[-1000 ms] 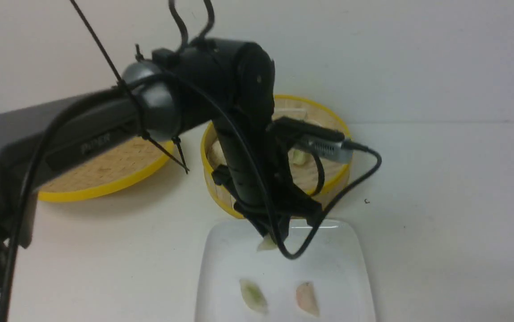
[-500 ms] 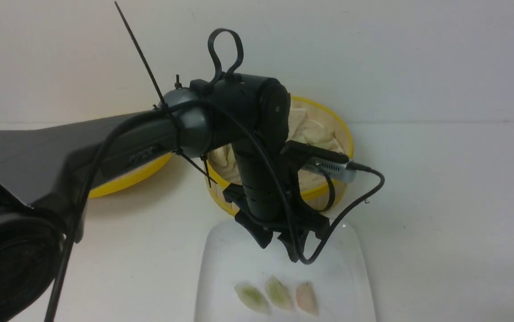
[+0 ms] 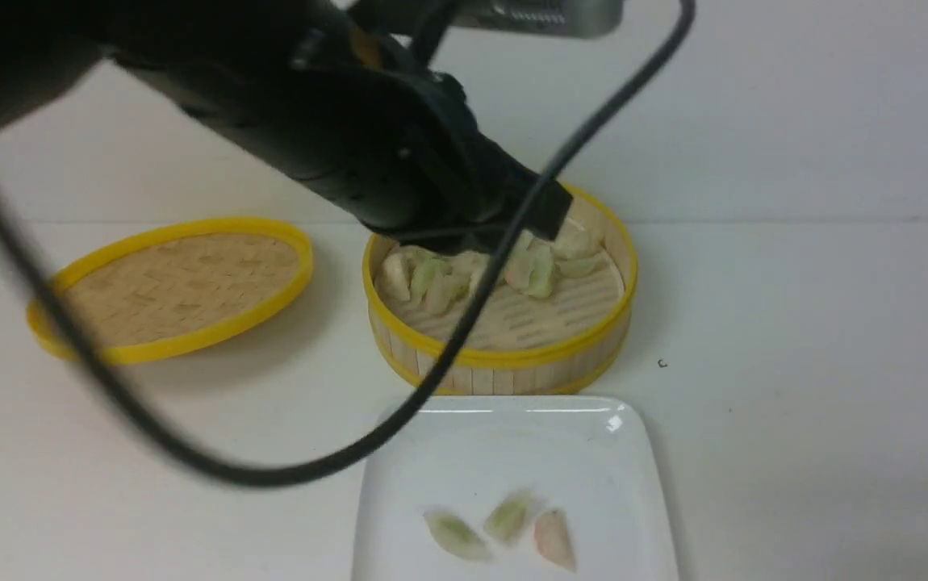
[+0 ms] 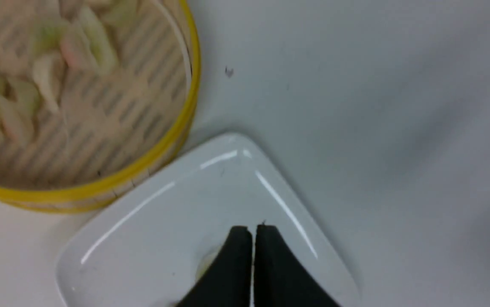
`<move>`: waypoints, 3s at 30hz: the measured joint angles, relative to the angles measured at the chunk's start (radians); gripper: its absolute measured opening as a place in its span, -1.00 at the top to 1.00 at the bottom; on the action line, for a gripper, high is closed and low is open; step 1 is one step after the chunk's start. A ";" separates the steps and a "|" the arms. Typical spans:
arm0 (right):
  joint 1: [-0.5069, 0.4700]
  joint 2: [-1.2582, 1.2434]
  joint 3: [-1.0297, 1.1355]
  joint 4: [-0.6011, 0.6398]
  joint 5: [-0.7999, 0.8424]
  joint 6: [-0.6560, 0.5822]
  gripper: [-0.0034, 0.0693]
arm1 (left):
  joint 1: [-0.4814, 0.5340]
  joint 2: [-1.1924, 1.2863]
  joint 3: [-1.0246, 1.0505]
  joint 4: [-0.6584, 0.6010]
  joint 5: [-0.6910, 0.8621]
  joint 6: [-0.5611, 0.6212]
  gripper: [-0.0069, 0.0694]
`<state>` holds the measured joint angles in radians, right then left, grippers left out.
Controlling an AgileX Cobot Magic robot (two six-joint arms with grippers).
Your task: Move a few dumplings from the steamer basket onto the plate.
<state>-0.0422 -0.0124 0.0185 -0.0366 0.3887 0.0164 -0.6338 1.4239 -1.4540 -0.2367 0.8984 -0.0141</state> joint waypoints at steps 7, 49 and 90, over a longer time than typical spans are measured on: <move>0.000 0.000 0.000 0.000 0.000 0.000 0.95 | 0.000 -0.380 0.418 -0.002 -0.351 0.025 0.83; 0.000 0.000 0.000 0.000 0.000 0.000 0.95 | 0.521 -1.418 1.478 0.140 -0.686 0.126 0.83; 0.000 0.000 0.000 0.000 0.000 0.000 0.95 | 0.535 -1.435 1.483 0.159 -0.525 0.135 0.83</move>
<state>-0.0422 -0.0124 0.0185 -0.0366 0.3887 0.0164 -0.0992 -0.0109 0.0292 -0.0780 0.3738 0.1214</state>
